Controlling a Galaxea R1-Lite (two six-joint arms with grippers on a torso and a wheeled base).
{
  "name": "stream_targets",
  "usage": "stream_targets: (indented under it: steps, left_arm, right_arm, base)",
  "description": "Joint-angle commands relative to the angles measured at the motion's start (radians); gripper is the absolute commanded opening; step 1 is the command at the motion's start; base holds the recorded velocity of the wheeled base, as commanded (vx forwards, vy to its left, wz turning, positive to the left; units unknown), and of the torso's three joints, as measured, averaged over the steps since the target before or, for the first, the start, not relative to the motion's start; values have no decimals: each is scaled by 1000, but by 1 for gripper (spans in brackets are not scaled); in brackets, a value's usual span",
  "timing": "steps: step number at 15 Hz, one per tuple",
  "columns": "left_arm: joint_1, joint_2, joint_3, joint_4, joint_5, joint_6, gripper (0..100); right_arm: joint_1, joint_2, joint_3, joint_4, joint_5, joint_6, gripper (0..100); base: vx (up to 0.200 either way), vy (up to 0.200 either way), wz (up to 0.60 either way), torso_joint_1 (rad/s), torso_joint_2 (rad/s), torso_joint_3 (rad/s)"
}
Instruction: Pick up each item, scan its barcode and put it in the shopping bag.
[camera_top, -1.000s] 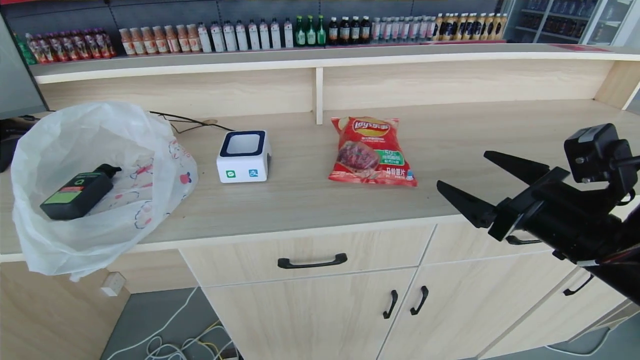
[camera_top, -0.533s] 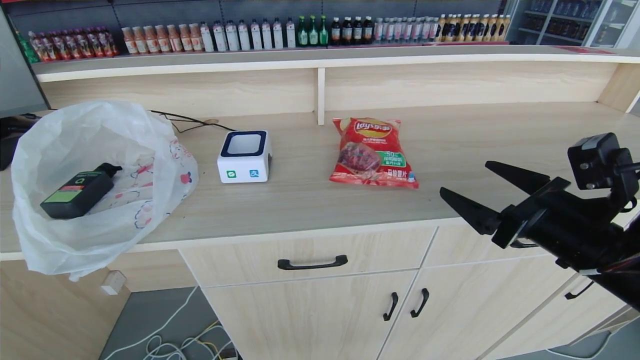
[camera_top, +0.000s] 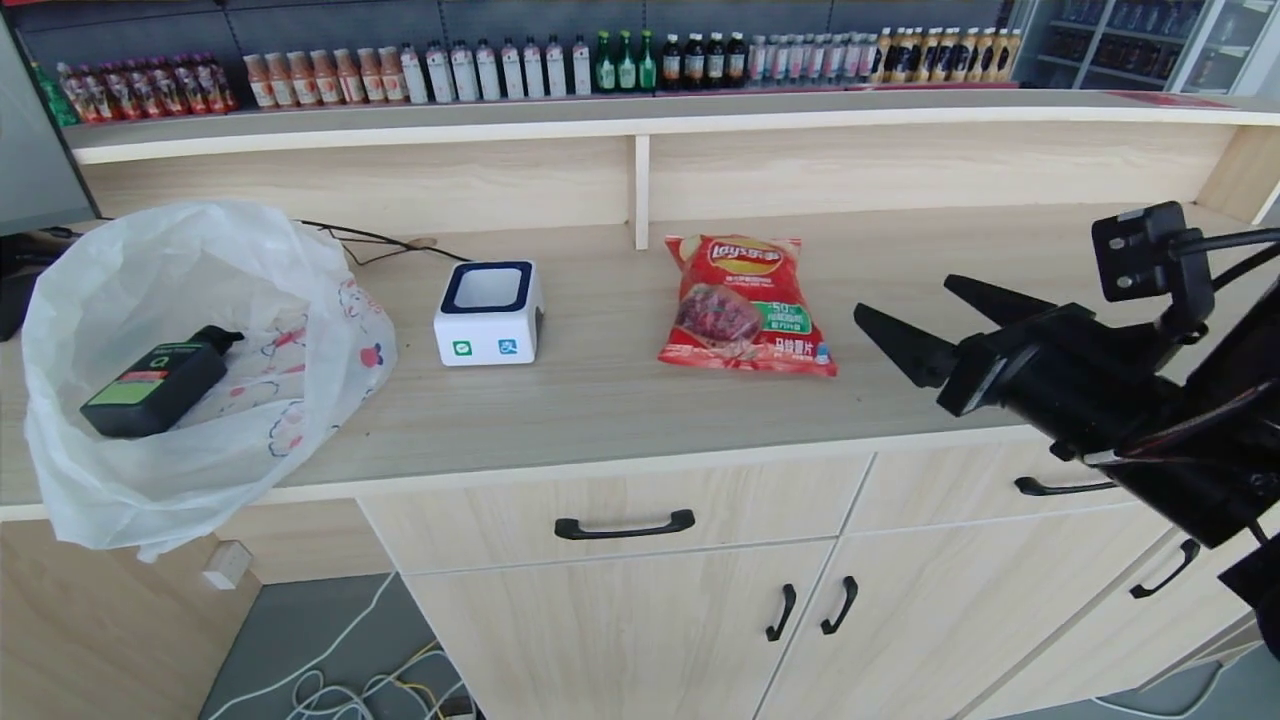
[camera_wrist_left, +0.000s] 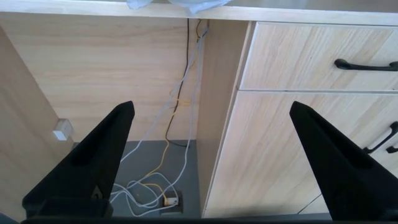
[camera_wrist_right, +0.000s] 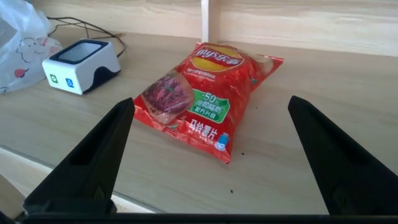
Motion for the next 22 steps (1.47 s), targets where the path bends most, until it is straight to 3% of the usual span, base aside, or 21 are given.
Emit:
stream_targets:
  steps: [1,5,7,9,10,13,19,22]
  left_arm:
    - [0,0,0,0,0,0,100]
    - [0,0,0,0,0,0,100]
    - [0,0,0,0,0,0,100]
    - [0,0,0,0,0,0,100]
    - [0,0,0,0,0,0,100]
    - [0,0,0,0,0,0,100]
    - [0,0,0,0,0,0,100]
    - [0,0,0,0,0,0,100]
  right_arm:
    - [84,136,-107,57,-66,9,100]
    - [113,165,-356,389,-106,12,100]
    - [133,190,-507,589,-193,46,100]
    - [138,265,-656,612,-255,35,100]
    - [149,340,-831,607,-264,-7,100]
    - [181,426,-1015,639,-289,16,100]
    - [135,480,-1383,1236,-290,52,100]
    - [135,512,-1391,1514,-284,140,100]
  base:
    - [0,0,0,0,0,0]
    - [0,0,0,0,0,0]
    - [0,0,0,0,0,0]
    - [0,0,0,0,0,0]
    - [0,0,0,0,0,0]
    - [0,0,0,0,0,0]
    - [0,0,0,0,0,0]
    - [0,0,0,0,0,0]
